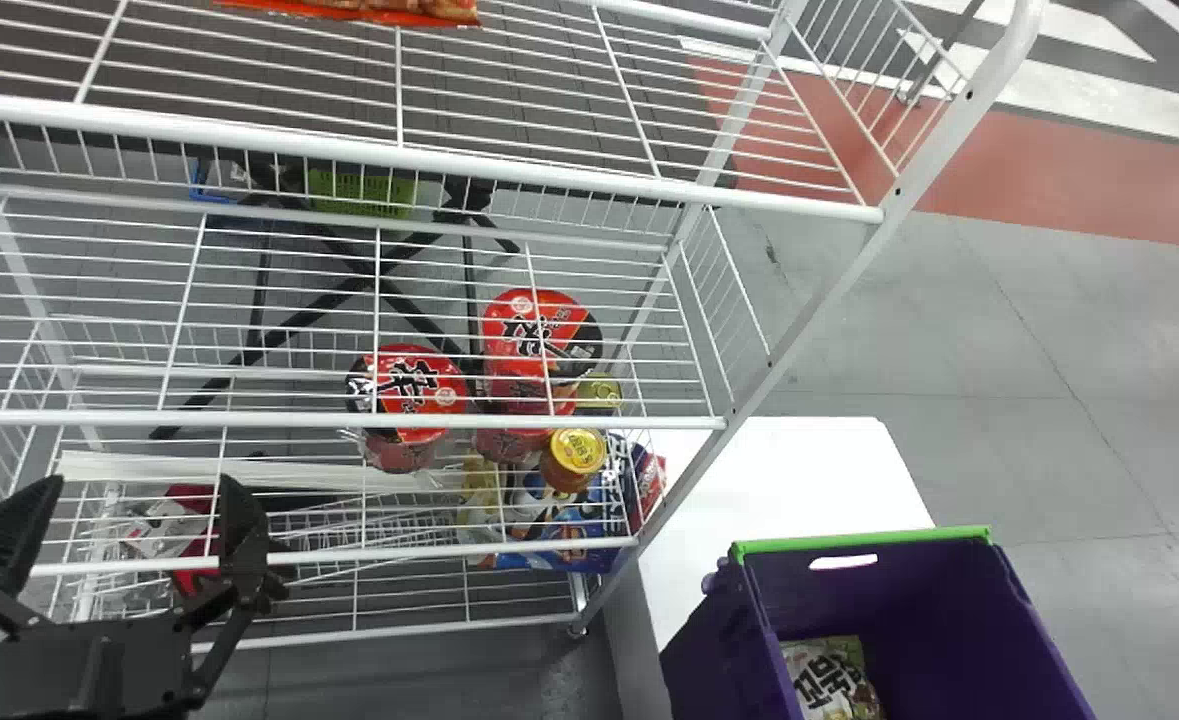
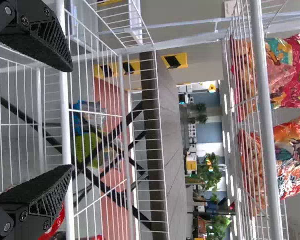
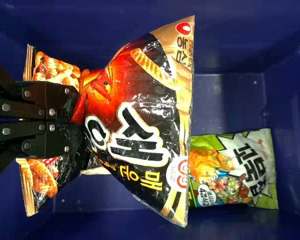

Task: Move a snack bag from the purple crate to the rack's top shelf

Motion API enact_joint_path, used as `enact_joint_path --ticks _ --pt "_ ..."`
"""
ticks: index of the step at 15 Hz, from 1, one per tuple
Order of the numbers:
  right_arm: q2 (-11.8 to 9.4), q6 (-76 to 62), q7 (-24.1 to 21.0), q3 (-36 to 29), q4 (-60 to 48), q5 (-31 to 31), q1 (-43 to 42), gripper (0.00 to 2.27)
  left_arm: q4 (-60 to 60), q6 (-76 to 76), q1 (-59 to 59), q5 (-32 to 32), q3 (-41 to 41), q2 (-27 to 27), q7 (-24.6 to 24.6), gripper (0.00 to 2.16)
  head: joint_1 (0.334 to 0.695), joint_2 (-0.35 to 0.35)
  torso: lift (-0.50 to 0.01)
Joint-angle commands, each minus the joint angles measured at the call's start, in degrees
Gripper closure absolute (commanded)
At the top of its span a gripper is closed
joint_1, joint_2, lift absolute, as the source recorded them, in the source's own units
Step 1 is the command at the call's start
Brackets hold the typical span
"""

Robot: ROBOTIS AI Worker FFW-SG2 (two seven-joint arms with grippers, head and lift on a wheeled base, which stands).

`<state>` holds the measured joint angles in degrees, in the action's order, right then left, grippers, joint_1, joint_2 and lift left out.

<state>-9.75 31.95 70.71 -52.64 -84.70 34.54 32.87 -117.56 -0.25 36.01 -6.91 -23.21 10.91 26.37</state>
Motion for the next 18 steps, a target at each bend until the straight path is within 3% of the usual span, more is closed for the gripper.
enact_joint_path --ticks 1,18 --pt "0.0 0.0 0.04 0.0 -0.11 0.0 0.0 2.11 -0.3 -0.14 0.38 -0.03 0.01 0.08 0.0 0.14 0.695 -0.35 -0.285" --pt "-0.79 -0.17 2.07 -1.58 -1.78 -0.35 -0.09 2.11 -2.23 0.04 2.14 -1.7 -0.61 -0.01 1.58 0.14 0.695 -0.35 -0.217"
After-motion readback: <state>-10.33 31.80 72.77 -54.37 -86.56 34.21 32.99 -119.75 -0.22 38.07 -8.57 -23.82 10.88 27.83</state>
